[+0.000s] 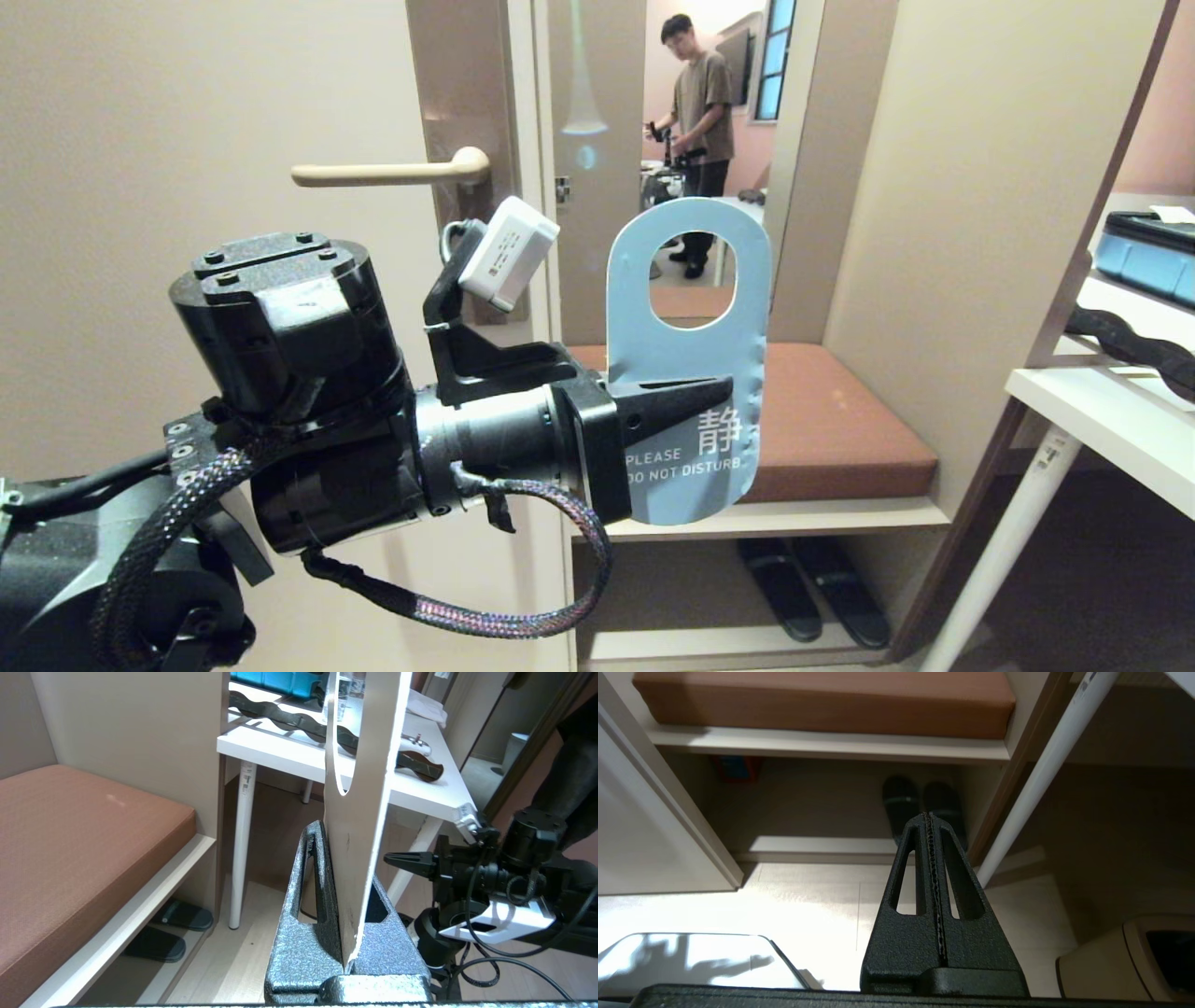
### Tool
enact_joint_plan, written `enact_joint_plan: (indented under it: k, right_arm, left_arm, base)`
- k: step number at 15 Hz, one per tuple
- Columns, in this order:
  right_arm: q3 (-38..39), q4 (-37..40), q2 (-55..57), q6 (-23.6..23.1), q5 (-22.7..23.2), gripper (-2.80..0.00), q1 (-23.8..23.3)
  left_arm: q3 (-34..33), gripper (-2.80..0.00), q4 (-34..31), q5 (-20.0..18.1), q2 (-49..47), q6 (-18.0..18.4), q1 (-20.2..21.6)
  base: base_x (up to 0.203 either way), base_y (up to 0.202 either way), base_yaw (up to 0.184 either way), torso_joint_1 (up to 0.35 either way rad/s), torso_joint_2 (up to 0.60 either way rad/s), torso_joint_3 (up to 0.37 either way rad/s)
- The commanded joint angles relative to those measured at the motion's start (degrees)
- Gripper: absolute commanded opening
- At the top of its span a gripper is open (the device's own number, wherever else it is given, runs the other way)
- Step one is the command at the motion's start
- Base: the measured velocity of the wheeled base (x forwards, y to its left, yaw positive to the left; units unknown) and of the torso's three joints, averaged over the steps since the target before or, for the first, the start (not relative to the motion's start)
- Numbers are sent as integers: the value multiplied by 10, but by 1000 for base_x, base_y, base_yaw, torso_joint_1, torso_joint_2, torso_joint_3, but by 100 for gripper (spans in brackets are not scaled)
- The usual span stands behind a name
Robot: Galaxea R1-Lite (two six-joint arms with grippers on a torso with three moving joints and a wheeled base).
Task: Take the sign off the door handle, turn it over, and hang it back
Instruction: Hang the sign back with the other side facing out
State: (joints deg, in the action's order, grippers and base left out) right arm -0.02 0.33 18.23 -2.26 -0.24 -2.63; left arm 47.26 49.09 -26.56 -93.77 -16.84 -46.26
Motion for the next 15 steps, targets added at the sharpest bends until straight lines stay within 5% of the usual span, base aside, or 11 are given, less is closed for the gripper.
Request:
enact_joint_plan:
  k: [1, 15]
  right_arm:
    - [0, 0, -19, -1, 0, -280, 1]
    - [0, -2, -29, -2, -1, -280, 2]
  left_arm:
    - [-1, -280, 3, -2, -1, -1, 2]
    - [-18, -280, 3, -2, 40, -1, 2]
  base:
    - [0, 0, 0, 0, 0, 0]
    - [0, 0, 0, 0, 0, 0]
